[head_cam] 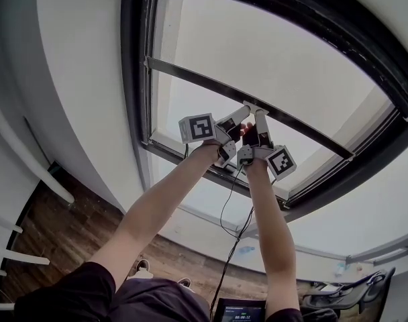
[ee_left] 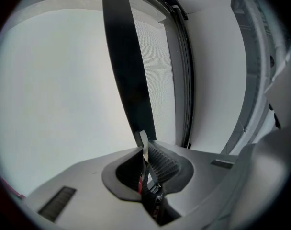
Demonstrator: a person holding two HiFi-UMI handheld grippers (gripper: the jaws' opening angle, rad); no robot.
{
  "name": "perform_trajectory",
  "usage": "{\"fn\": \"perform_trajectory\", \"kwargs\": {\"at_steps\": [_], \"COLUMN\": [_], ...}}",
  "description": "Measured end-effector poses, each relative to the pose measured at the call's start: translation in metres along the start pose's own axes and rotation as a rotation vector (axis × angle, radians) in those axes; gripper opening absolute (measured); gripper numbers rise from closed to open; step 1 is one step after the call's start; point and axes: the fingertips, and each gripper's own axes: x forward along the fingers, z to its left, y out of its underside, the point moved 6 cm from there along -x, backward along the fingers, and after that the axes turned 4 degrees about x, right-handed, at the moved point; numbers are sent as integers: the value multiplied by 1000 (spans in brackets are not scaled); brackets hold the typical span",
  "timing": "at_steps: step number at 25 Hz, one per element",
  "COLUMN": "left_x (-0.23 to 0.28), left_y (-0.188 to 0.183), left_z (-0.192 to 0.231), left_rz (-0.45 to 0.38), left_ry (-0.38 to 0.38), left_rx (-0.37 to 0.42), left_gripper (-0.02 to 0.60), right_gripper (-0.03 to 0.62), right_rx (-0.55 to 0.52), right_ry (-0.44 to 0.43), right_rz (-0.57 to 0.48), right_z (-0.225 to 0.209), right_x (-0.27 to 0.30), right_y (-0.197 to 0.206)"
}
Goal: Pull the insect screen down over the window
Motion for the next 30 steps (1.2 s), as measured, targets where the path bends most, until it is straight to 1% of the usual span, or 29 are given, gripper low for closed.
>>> {"fn": "perform_trajectory", "kwargs": {"at_steps": [12,17,25,27,30], "left_x": [-7,-10,-8,-8,-7], "left_y": [10,15,14,14,14], "left_z": [11,15,15,16,16], "left_rz": [4,0,12,13,-9], "left_ry": [-33,-17,-13,-30,-39], "left_rx": [-14,-38,-38,-50,-67], "left_gripper": [51,41,37,43,66], "right_gripper": [38,41,43,43,44], "right_rx": [12,4,-11,-27,-27], "right_ry": [9,9,19,27,28], "right_rz": [-9,-6,3,9,18], "right_z": [-11,-15,-16,-17,-17], "right_x": [-9,-11,-9,-9,-8], "right_y": [7,9,9,8,6]}}
